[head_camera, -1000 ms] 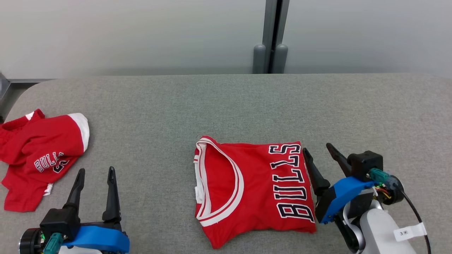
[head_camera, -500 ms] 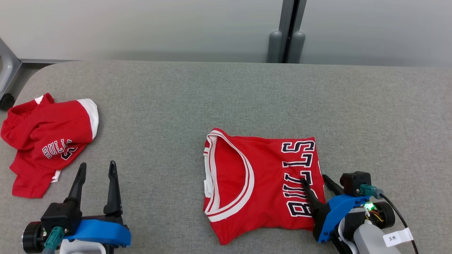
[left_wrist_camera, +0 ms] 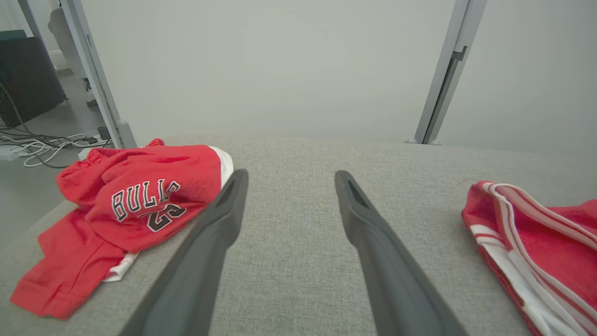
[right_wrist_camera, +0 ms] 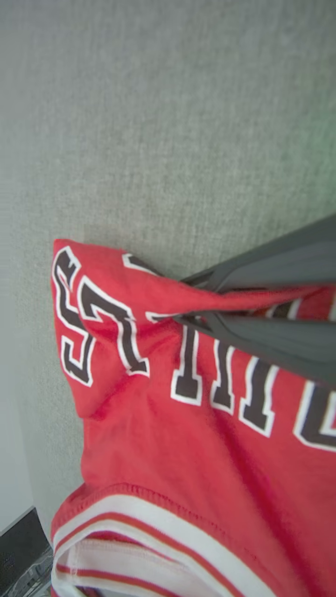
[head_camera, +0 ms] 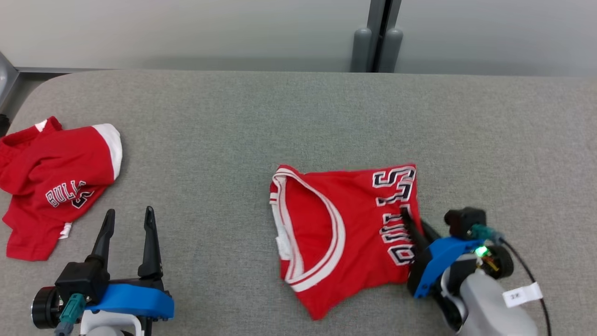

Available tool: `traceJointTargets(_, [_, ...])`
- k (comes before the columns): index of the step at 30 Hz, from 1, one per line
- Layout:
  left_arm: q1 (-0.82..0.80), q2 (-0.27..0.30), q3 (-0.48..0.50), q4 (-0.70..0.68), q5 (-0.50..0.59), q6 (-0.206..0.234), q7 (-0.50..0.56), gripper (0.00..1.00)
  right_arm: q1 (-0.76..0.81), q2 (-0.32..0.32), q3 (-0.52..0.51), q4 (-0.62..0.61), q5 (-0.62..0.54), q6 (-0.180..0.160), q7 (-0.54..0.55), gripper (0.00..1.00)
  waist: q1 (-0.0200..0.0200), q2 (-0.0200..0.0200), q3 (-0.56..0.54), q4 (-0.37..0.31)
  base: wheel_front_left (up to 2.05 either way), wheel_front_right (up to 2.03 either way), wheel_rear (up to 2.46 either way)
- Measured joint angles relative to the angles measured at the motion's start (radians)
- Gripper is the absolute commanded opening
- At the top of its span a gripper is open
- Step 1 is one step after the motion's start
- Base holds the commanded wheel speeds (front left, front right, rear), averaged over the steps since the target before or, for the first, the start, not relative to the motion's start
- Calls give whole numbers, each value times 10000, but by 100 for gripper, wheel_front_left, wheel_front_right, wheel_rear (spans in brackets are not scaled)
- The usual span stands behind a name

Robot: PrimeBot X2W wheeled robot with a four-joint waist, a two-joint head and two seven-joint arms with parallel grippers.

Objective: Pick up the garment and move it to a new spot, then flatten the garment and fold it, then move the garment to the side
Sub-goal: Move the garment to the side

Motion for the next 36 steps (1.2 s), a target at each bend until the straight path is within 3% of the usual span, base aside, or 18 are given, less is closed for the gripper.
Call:
traceJointTargets(8, [-430,58,-36,-84,-58,6,-84,100,-980,-1051,-619,-12,-454,0,-123,0,-1,0,707,-457,0,0,0])
traceJointTargets(21, [-1159,606,161,-867,-23,-6,-119,100,-1778,-2811,-1827,-1517,-658,-4,255,0,0,0,2329,-1869,0,0,0])
traceJointTargets(28, [-1453,777,196,-1400,17,-23,-119,100,-1879,-2951,-2389,-2466,-834,-4,742,0,0,0,2928,-2043,0,0,0])
traceJointTargets(36, [-1642,842,155,-1574,17,-35,-119,100,-3251,-3166,-2577,-2953,-1120,-4,1603,0,1,0,3321,-1788,0,0,0])
